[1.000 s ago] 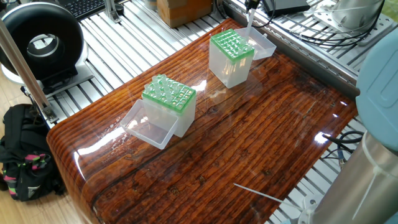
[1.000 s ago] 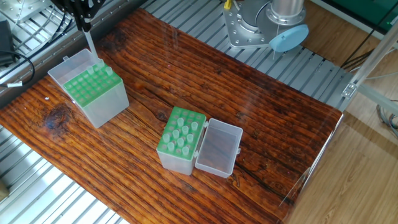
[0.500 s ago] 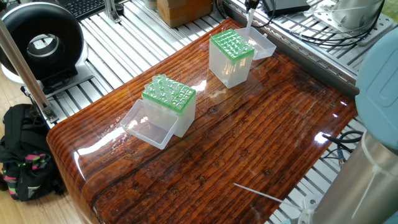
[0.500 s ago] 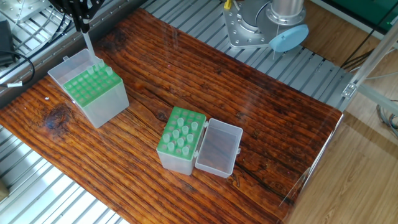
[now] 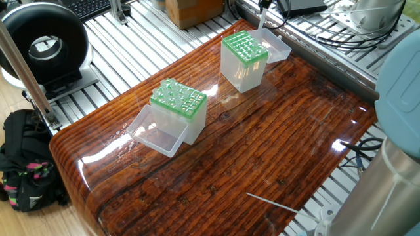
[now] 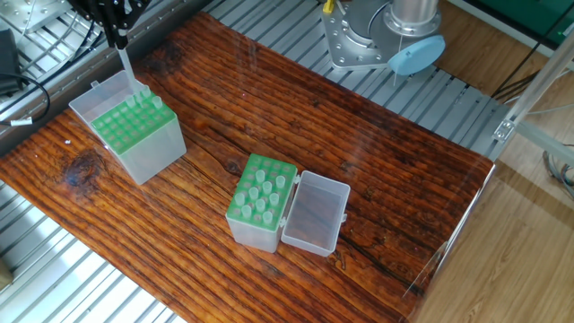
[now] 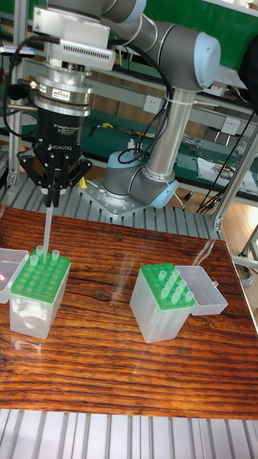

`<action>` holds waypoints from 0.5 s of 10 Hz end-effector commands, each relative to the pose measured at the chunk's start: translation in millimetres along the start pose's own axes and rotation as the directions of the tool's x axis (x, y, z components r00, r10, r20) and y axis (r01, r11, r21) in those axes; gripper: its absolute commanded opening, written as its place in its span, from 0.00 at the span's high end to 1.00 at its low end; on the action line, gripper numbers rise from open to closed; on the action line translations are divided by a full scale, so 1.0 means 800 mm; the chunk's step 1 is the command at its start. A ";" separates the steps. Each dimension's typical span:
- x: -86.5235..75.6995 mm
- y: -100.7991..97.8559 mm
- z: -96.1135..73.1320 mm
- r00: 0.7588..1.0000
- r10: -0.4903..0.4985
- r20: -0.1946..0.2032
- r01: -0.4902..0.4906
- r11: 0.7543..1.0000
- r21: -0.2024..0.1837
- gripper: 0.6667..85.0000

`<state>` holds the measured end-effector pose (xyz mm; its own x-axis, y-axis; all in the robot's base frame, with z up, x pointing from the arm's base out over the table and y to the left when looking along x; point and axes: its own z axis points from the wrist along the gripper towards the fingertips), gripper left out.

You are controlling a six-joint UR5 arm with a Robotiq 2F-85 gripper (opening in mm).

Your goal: Transfer all large pipette tips from one holder to another

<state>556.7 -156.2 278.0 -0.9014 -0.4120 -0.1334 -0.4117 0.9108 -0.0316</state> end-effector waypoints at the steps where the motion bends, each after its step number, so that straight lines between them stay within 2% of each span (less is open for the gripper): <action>1: 0.000 0.006 -0.004 1.000 0.004 0.009 -0.003 1.000 -0.010 0.92; 4: 0.006 0.015 -0.005 1.000 0.025 -0.005 -0.025 0.999 -0.028 0.92; 5: 0.006 0.014 -0.004 1.000 0.027 -0.010 -0.027 0.999 -0.021 0.92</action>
<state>549.0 -152.4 279.0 -0.9088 -0.3988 -0.1227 -0.3997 0.9165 -0.0187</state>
